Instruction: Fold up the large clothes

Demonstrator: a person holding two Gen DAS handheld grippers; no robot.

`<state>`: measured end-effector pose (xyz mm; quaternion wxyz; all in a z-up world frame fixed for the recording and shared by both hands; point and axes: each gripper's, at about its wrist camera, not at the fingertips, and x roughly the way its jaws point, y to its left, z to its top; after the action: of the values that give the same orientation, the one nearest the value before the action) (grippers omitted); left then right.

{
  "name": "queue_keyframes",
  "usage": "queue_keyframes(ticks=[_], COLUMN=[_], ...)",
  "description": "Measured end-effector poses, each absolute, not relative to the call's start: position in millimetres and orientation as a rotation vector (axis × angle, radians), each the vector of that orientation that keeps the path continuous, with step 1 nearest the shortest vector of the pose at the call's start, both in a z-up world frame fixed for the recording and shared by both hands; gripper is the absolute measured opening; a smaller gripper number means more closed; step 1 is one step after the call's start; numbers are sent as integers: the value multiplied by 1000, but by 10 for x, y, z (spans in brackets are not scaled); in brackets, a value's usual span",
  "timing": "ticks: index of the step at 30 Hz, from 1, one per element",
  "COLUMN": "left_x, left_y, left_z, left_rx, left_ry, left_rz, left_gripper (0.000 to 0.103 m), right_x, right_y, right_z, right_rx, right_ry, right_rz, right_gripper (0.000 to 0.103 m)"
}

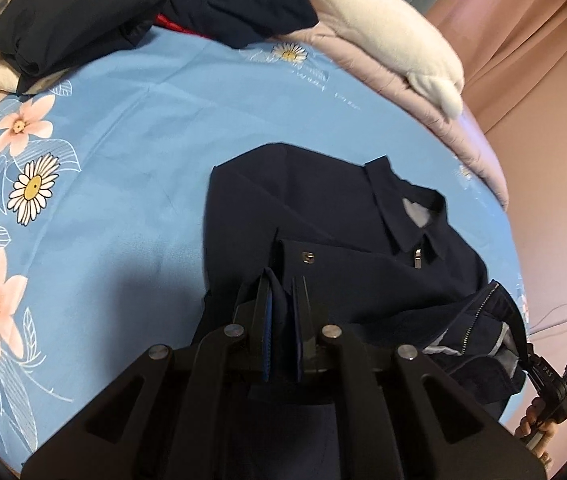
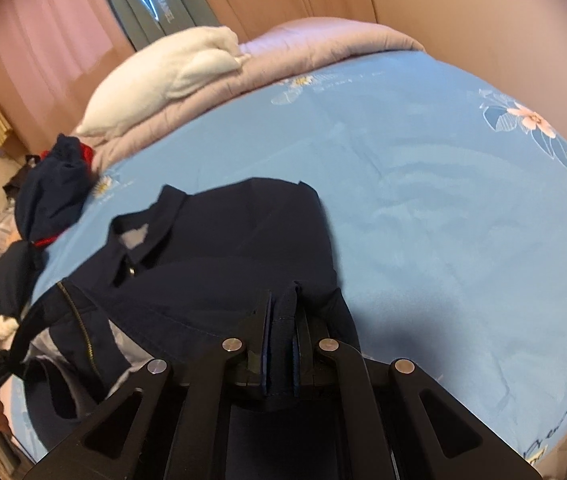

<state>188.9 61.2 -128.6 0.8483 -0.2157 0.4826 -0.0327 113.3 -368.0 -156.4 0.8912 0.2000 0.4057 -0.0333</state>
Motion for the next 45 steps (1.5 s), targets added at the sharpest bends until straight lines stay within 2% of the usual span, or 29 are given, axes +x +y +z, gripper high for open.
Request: queue_keyframes(ticks=[2, 4, 8, 11, 12, 13, 15, 21, 29, 33, 44, 45], left_x=[1928, 1940, 1836, 1746, 1713, 1679, 1610, 1439, 1469, 1568, 1947, 1978], left_y=[597, 602, 719, 840, 874, 903, 936, 845, 651, 573, 466, 449], left_z=[-1310, -1313, -1184, -1069, -1038, -1008, -966, -937, -1215, -1356, -1613, -1614], left_rx=[-449, -453, -481, -490, -494, -498, -496, -454, -412, -372, -359, -356], left_ry=[1024, 1028, 951, 915, 912, 905, 891, 910, 979, 1006, 1062, 1059], left_rz=[-64, -67, -31, -20, -22, -21, -16, -75, -102, -120, -151, -156], left_gripper=[12, 18, 49, 51, 51, 51, 51, 52, 53, 68, 66, 61], right_x=[1179, 1174, 1144, 1077, 1026, 992, 888, 712, 795, 933, 1456, 1481], right_y=[-3683, -3719, -3758, -3767, -3771, -3773, -3788, -3800, -3730, -3742, -3788, -3798], right_z=[-1589, -1591, -1559, -1488, -1435, -1388, -1277, -1181, -1494, -1626, -1840, -1850], right_rx=[422, 438, 474, 468, 454, 439, 391, 332, 284, 283, 292, 306], right_ry=[848, 851, 843, 823, 803, 779, 714, 687, 773, 812, 860, 857], right_rz=[-69, -69, -73, -78, -97, -122, -190, -187, -143, -122, -81, -75], right_gripper=[5, 7, 13, 24, 33, 45, 60, 61, 61, 61, 61, 60])
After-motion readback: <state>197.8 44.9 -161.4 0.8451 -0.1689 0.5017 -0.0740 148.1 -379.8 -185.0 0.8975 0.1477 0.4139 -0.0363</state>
